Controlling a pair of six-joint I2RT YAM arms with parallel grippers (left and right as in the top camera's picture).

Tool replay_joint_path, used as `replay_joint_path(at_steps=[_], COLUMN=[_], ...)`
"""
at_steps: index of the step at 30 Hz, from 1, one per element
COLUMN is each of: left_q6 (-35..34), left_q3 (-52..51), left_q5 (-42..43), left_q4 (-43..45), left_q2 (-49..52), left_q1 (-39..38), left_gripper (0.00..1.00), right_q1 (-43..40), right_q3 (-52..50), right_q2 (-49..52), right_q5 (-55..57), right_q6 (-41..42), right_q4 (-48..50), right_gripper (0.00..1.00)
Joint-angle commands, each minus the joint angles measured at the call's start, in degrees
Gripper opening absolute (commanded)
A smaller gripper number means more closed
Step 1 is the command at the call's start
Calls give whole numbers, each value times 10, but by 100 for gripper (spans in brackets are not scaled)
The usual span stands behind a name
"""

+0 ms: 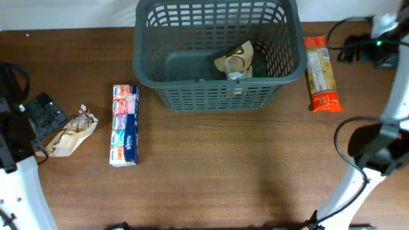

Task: Pack container
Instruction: 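Release the bag into the basket and move the right gripper to the pasta packet, then lower the right gripper and close it around the orange-capped pasta packet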

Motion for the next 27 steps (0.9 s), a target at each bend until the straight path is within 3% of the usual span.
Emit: replay_joint_path(at_steps=[1,8,16,27], left_q6=[-5,-5,-5,-5], left_q3=[2,2,2,2], left_q5=[4,4,4,4], left_q4=[1,-3,3,21], left_q2=[1,1,1,7], left_q1=[4,4,4,4], left_gripper=[99,99,99,99], right_q1=[-2,0,24,48], right_q3=[-56,-74,-74,-73], right_q2=[33,56,56,64], right_q5=[-4,-13,79,70], right_q6=[-8,18,-17,-10], right_q4=[20,52,81,120], right_gripper=[99,99,99,99])
